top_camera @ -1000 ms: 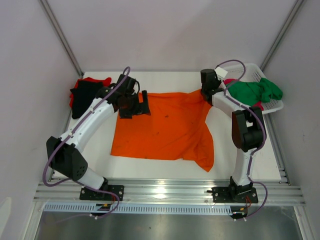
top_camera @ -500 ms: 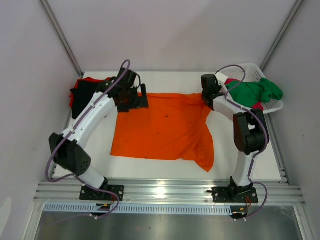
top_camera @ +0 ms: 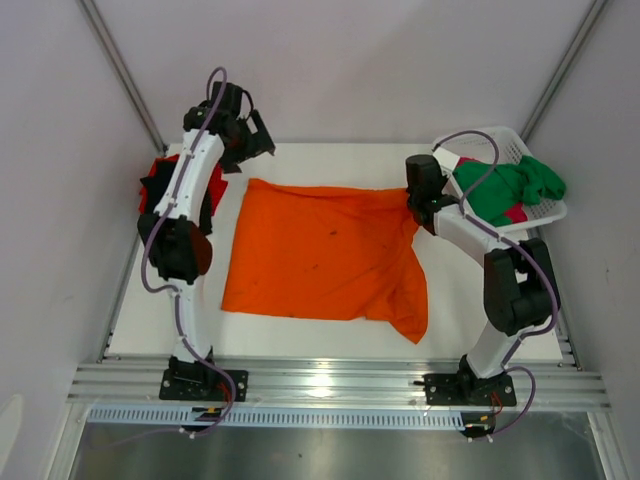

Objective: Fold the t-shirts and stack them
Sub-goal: Flatten out the tshirt

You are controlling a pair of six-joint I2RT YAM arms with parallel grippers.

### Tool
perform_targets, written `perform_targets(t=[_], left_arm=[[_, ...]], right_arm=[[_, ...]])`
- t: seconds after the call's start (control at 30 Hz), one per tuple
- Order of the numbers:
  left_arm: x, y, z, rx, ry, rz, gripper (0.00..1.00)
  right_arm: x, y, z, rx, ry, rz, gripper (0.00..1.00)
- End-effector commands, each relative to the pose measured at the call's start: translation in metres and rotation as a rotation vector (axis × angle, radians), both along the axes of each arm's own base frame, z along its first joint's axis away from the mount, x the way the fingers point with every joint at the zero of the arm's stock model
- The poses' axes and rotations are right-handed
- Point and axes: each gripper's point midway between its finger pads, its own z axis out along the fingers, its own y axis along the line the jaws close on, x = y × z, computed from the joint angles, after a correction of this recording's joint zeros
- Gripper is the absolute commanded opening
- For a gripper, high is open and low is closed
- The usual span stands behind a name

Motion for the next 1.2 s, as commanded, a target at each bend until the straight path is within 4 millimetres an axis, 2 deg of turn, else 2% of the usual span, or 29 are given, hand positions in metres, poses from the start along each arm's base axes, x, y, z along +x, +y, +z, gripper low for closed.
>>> perform_targets(t=[0.0, 0.03, 0.17, 0.3, 0.47, 0.57, 0.73, 0.77, 0.83, 0.9, 1.03, 1.17], left_arm=[[-0.004, 0.005, -0.047, -0.056, 0.151, 0.058, 1.00], [-0.005, 0.011, -0.053, -0.067, 0.179, 0.084, 0.99], [-0.004, 0.000, -0.075, -0.182, 0.238, 0.133, 1.00], [0.002, -0.014, -0.082, -0.265, 0.239, 0.136, 1.00], [0.009, -0.021, -0.089, -0.298, 0.240, 0.123, 0.99], [0.007, -0.023, -0.089, -0.299, 0.231, 0.112, 0.99], [0.003, -0.028, -0.084, -0.307, 0.216, 0.084, 0.99], [0.002, -0.029, -0.083, -0.309, 0.215, 0.075, 0.99], [0.000, -0.031, -0.078, -0.304, 0.206, 0.057, 1.00], [-0.003, -0.033, -0.076, -0.286, 0.198, 0.031, 0.99], [-0.013, -0.042, -0.074, -0.267, 0.186, -0.021, 0.99], [-0.024, -0.046, -0.075, -0.238, 0.181, -0.063, 0.99]], right_arm=[[-0.005, -0.007, 0.022, -0.019, -0.048, -0.005, 0.00], [-0.006, -0.008, 0.022, -0.022, -0.044, -0.006, 0.00], [-0.006, -0.005, 0.026, -0.019, -0.050, 0.007, 0.00], [-0.005, -0.005, 0.028, -0.035, -0.050, 0.012, 0.00], [-0.004, -0.005, 0.027, -0.042, -0.046, 0.016, 0.00], [-0.004, -0.002, 0.022, -0.039, -0.037, 0.027, 0.00], [-0.001, 0.003, -0.002, -0.034, 0.026, 0.049, 0.00], [0.002, 0.000, -0.014, -0.018, 0.054, 0.044, 0.10], [0.005, -0.001, -0.023, -0.001, 0.110, 0.037, 0.35], [0.013, -0.003, -0.033, 0.001, 0.131, 0.021, 0.49], [0.014, 0.005, -0.031, 0.014, 0.119, 0.047, 0.50], [0.000, 0.019, -0.009, -0.023, 0.071, 0.083, 0.51]])
